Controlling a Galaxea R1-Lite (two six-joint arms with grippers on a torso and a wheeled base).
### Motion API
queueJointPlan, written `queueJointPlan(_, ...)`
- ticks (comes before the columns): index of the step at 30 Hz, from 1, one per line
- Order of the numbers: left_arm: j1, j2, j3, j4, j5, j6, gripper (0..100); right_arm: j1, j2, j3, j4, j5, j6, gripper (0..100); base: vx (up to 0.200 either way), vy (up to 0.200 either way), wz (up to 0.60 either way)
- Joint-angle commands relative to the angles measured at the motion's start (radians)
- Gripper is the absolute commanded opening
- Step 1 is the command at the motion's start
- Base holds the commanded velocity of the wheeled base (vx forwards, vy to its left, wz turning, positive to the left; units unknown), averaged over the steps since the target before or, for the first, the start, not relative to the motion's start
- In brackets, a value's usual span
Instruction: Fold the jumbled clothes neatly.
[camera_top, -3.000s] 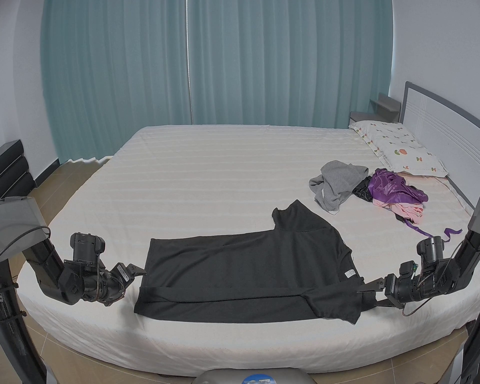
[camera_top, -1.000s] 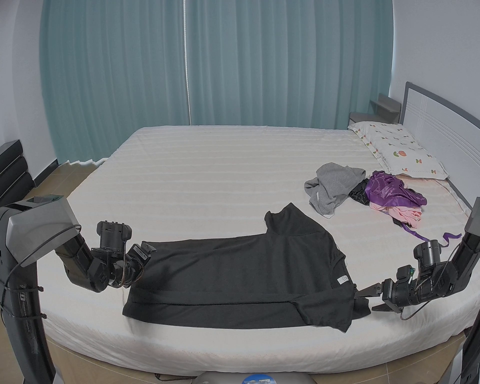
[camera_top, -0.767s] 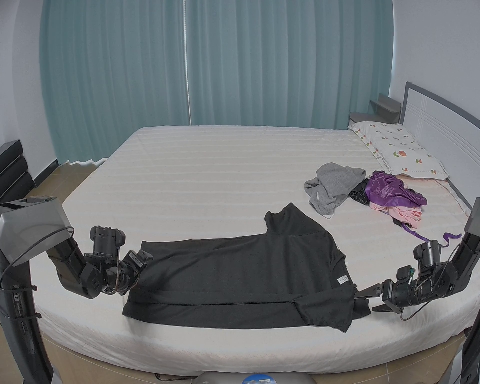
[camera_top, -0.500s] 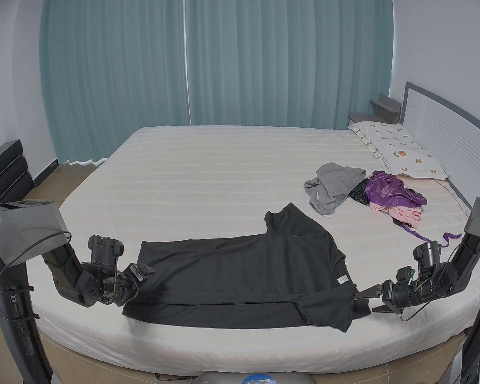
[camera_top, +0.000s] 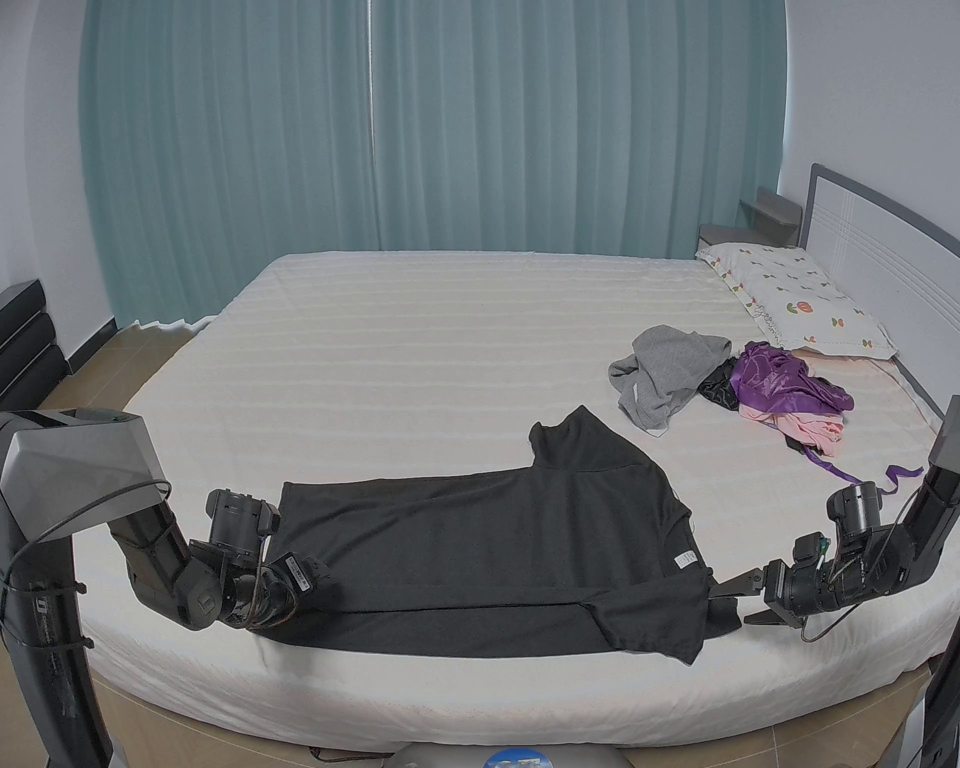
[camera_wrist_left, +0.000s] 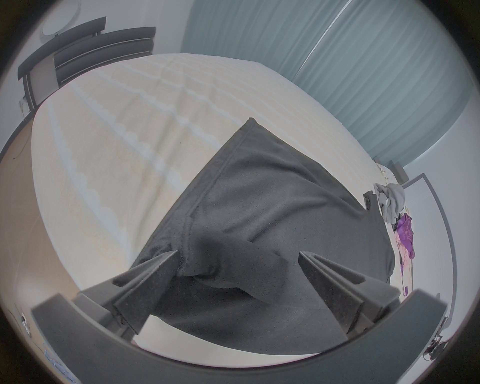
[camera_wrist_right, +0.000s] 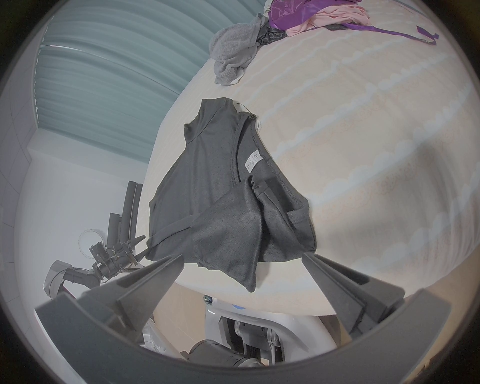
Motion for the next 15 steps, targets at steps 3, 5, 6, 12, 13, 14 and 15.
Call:
queueJointPlan(3,-0.005,-0.026,0.011,0.013,0.012,0.015,100,0.0,0.001,-0.001,-0.001,0.001,0.0,100,0.0,0.0,0.0)
queueJointPlan(5,-0.005,-0.039,0.014,0.027,0.013,0.024,100,0.0,0.003,-0.001,-0.001,0.001,0.0,100,0.0,0.0,0.0)
queueJointPlan(6,-0.008,-0.04,0.015,0.041,0.013,0.028,100,0.0,0.003,-0.003,-0.001,0.001,0.0,100,0.0,0.0,0.0)
queueJointPlan(12,-0.026,-0.04,0.032,0.053,0.013,0.044,100,-0.001,0.003,-0.001,-0.001,0.002,0.0,100,0.0,0.0,0.0)
queueJointPlan(13,-0.026,-0.04,0.032,0.053,0.013,0.044,100,-0.001,0.003,-0.001,-0.001,0.002,0.0,100,0.0,0.0,0.0)
queueJointPlan(14,-0.029,-0.029,0.031,0.052,0.013,0.057,100,-0.001,0.003,-0.003,-0.001,0.002,0.0,100,0.0,0.0,0.0)
queueJointPlan(15,-0.028,-0.012,0.02,0.052,0.013,0.057,100,0.0,0.003,-0.003,-0.001,0.002,0.0,100,0.0,0.0,0.0)
